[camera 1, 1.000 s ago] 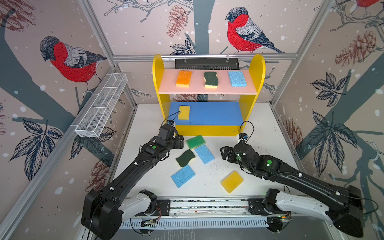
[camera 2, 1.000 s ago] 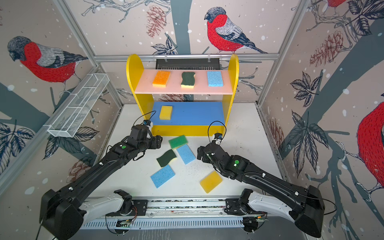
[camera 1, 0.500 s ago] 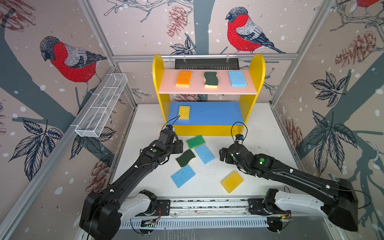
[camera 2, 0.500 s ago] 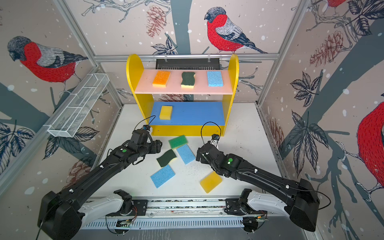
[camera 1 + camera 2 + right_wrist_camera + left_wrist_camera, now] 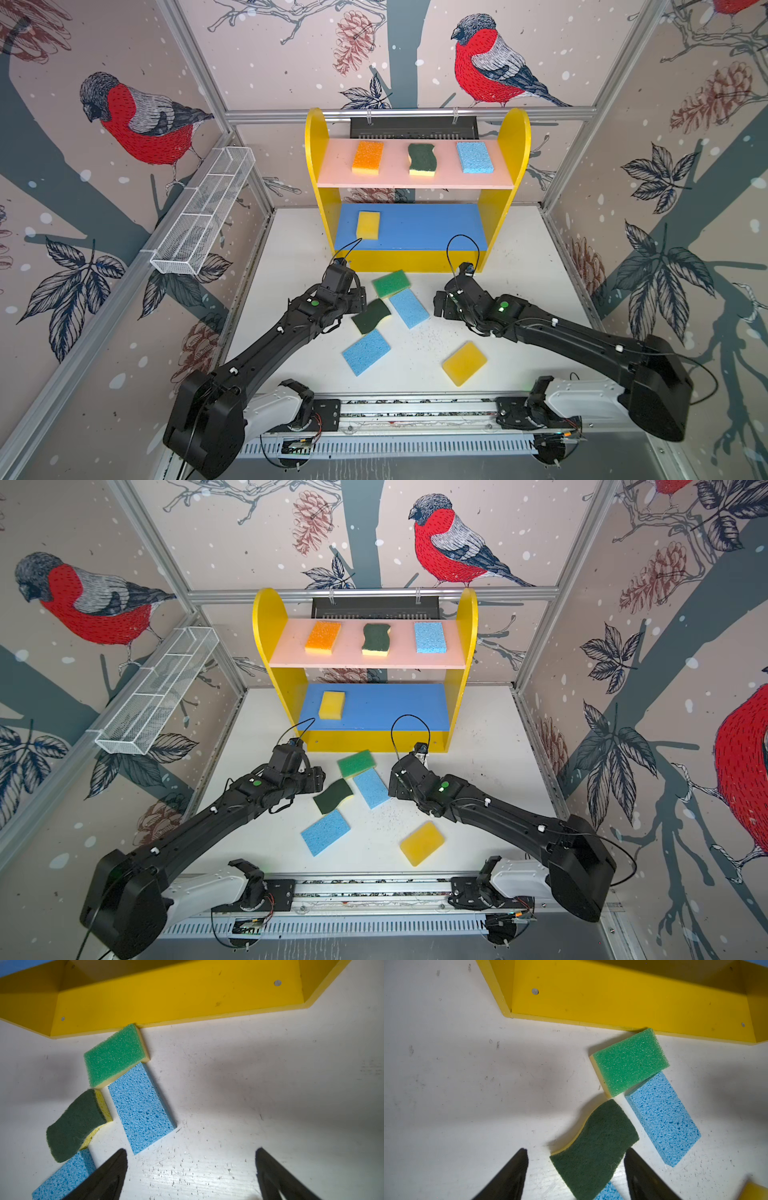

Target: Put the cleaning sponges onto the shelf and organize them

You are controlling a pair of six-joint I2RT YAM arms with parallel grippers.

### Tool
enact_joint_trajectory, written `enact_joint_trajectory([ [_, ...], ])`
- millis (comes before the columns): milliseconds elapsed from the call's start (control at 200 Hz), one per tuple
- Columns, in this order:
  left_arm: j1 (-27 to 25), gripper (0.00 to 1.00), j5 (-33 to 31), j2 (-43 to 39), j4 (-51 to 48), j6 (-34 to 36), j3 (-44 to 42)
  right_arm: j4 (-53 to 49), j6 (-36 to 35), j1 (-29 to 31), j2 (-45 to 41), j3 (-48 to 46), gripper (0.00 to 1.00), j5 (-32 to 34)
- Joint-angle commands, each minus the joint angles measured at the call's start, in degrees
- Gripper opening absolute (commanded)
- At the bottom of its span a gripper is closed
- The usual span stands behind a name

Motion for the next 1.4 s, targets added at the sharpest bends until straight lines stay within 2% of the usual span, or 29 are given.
enact_joint_trajectory([
  [0, -0.22, 0.74, -0.02, -0.86, 0.73, -1.10, -0.99, 1.95, -1.75, 0.20, 1.73, 0.62, 0.95, -2.33],
  [385, -0.60, 0.74, -0.24, -4.65, -1.79, -2.77, -3.87, 5.86, -6.34, 2.66, 9.19, 2.36, 0.95, -2.97],
  [630, -0.60, 0.75, -0.28, -3.96, -1.37, -3.08, -4.04, 6.54, -10.43, 5.45, 14.75, 4.88, 0.97, -3.08],
  [980, -0.66, 0.75, -0.34, -1.97, -0.05, -2.76, -4.65, 6.90, -11.52, 6.47, 15.90, 6.32, 0.98, -3.62],
  [1391, -0.59, 0.75, -7.51, -3.36, -4.88, -9.00, -4.28, 7.95, -12.67, 9.54, 22.49, 13.94, 0.97, -5.96],
])
